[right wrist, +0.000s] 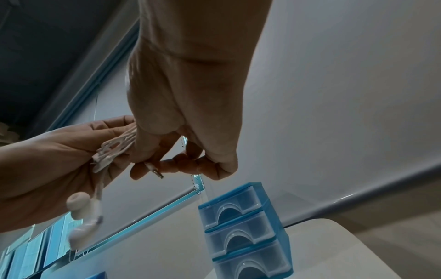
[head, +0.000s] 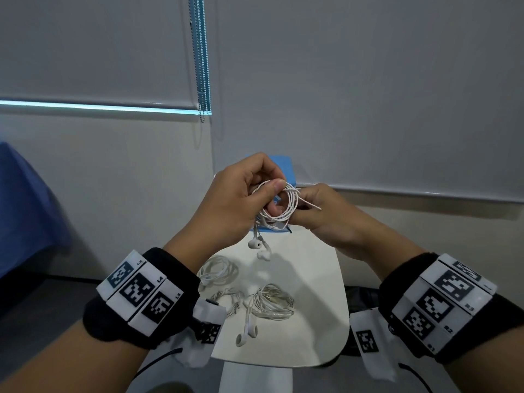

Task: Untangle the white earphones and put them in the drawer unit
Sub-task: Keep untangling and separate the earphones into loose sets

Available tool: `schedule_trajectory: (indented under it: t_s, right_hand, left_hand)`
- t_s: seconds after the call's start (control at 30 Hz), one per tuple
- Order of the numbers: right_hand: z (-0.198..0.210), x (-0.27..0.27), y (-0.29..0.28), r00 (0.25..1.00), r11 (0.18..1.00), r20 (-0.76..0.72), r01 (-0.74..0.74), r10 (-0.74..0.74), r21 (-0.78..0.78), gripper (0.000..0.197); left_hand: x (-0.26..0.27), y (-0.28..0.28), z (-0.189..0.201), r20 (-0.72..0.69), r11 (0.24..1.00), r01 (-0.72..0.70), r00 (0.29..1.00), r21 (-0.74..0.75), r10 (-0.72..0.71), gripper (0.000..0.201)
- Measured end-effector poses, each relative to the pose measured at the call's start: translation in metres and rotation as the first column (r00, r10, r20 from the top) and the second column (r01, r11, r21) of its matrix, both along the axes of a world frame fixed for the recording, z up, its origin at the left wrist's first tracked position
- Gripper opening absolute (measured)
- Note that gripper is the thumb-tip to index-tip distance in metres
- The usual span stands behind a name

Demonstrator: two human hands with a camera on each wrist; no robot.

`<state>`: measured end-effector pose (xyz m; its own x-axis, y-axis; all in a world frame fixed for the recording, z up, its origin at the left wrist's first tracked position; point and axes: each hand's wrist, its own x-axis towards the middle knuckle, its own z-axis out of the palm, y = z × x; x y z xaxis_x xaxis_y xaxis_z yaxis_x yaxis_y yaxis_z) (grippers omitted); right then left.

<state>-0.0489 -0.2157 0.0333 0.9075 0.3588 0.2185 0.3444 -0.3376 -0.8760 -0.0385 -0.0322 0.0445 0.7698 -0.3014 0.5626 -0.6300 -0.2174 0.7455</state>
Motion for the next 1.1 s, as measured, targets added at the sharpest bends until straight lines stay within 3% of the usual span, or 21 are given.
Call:
schedule_trajectory:
  t_s: [0.13, 0.37, 0.5, 0.67, 0.77, 0.87, 0.97, 1.03, 1.1]
  right_hand:
    - [0.004, 0.001, -0.007, 0.998, 0.993, 0.001, 0.06, -0.06, 0.103, 0.008]
    - [0.012, 0.007, -0.01, 0.962, 0.863, -0.216, 0.25, -0.168, 0.439, 0.005]
    - [0.016, 0.006, -0.004, 0.935, 0.786, -0.326, 0.307, -0.143, 0.537, 0.007]
    - [0.019, 0.002, 0.005, 0.912, 0.774, -0.397, 0.322, -0.1, 0.546, 0.007]
    - [0.023, -0.003, 0.006, 0.908, 0.792, -0.418, 0.264, -0.011, 0.551, 0.015]
    - [0.031, -0.008, 0.004, 0.873, 0.747, -0.466, 0.215, 0.141, 0.629, 0.022]
    - [0.038, -0.012, 0.01, 0.879, 0.814, -0.466, 0.192, 0.106, 0.548, 0.019]
    - [0.039, -0.01, 0.015, 0.922, 0.897, -0.378, 0.233, -0.081, 0.377, 0.02]
    - [0.04, -0.008, 0.016, 0.945, 0.923, -0.247, 0.28, -0.216, 0.264, 0.032]
  left_hand:
    - [0.002, 0.0, 0.0, 0.009, 1.0, -0.023, 1.0, 0.018, 0.023, 0.005]
    - [0.004, -0.003, 0.0, 0.067, 0.999, -0.045, 0.997, -0.025, 0.047, 0.007]
    - [0.005, -0.004, 0.001, 0.135, 0.997, -0.065, 0.988, -0.036, 0.069, 0.01]
    - [0.006, -0.003, 0.0, 0.202, 0.992, -0.111, 0.972, -0.057, 0.12, 0.007]
    - [0.005, -0.003, 0.001, 0.255, 0.987, -0.152, 0.953, -0.054, 0.161, 0.007]
    - [0.005, -0.003, 0.001, 0.305, 0.982, -0.183, 0.934, -0.042, 0.187, 0.005]
    - [0.006, -0.004, -0.001, 0.352, 0.979, -0.2, 0.915, -0.024, 0.196, 0.004]
    - [0.006, -0.005, -0.001, 0.376, 0.976, -0.217, 0.904, -0.007, 0.204, 0.005]
    - [0.007, -0.005, -0.002, 0.374, 0.973, -0.233, 0.901, -0.01, 0.219, 0.006]
